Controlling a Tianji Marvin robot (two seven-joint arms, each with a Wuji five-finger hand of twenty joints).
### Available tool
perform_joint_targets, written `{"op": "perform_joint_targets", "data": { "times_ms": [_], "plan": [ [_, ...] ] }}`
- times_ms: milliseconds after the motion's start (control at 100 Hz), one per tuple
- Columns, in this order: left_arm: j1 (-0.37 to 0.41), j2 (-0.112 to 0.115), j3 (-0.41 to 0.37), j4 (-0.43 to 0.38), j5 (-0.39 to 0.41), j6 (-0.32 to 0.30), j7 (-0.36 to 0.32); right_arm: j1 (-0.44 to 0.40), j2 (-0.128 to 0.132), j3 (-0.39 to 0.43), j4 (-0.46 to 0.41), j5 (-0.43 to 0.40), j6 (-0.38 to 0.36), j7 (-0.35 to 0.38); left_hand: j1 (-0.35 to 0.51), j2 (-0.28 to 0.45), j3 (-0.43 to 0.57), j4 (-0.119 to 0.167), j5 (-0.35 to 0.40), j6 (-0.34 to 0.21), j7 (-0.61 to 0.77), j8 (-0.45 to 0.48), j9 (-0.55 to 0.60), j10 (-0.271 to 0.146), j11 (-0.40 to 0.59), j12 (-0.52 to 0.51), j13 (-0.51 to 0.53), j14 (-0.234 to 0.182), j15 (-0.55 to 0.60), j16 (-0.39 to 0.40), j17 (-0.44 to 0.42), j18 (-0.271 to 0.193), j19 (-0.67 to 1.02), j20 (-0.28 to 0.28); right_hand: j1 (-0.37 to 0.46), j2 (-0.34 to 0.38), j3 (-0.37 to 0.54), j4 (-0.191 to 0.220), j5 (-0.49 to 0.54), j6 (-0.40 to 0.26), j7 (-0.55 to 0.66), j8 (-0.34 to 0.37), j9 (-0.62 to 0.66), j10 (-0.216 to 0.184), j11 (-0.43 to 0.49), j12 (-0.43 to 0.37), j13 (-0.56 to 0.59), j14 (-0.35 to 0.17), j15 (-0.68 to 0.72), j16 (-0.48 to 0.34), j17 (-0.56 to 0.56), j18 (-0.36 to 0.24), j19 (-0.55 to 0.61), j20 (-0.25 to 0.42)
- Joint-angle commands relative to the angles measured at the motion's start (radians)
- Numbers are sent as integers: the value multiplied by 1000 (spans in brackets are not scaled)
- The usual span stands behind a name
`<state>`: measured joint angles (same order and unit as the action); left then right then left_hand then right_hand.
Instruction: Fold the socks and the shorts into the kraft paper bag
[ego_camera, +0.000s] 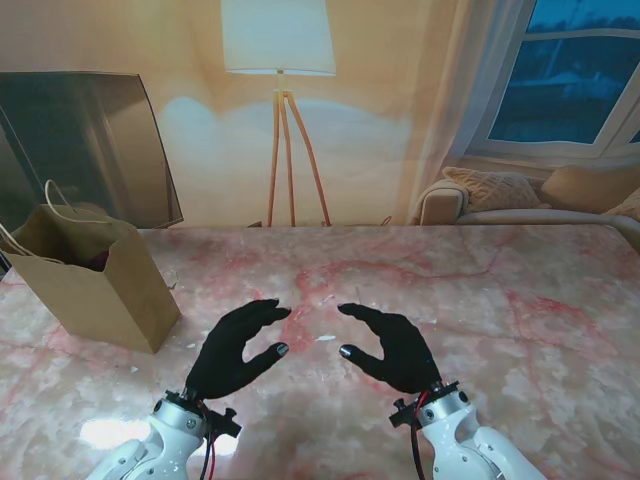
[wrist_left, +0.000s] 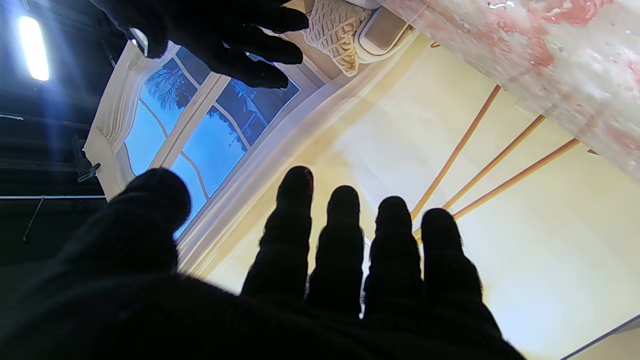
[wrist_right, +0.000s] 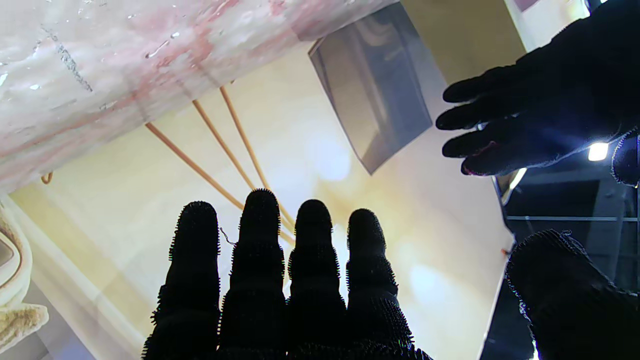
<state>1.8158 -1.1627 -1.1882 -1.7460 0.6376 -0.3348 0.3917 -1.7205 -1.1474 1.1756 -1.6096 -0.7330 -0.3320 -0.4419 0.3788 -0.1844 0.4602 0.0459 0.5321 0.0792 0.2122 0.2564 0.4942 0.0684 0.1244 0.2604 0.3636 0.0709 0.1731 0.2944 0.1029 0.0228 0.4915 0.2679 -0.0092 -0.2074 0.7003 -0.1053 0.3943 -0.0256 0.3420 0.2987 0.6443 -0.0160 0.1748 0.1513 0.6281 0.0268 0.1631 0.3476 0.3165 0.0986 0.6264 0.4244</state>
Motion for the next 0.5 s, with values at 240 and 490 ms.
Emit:
{"op": "perform_joint_targets", "data": {
  "times_ms": [240,490],
  "plan": [
    [17,0,-10,-6,-1,0,1,7,-8,-12,15,7,-13,4,-31,41,-27,27,-6,0,-15,-10,-18,-3,7,-12,-19,-31,-5,-5,-8,-28,-12,-7,6,1,-8,63,-25,-23,1,18,-39,-9,12,3,-33,-20,-16,1,-21,6,18,10],
    [19,3,-9,-7,1,0,-9,7,-9,-15,21,11,-12,2,-28,41,-35,25,-6,-1,-14,-9,-19,-2,6,-11,-19,-32,-5,-5,-7,-23,-11,-7,7,-3,1,62,-21,-25,3,25,-38,-11,19,6,-29,-20,-14,5,-19,8,21,17]
  ]
}}
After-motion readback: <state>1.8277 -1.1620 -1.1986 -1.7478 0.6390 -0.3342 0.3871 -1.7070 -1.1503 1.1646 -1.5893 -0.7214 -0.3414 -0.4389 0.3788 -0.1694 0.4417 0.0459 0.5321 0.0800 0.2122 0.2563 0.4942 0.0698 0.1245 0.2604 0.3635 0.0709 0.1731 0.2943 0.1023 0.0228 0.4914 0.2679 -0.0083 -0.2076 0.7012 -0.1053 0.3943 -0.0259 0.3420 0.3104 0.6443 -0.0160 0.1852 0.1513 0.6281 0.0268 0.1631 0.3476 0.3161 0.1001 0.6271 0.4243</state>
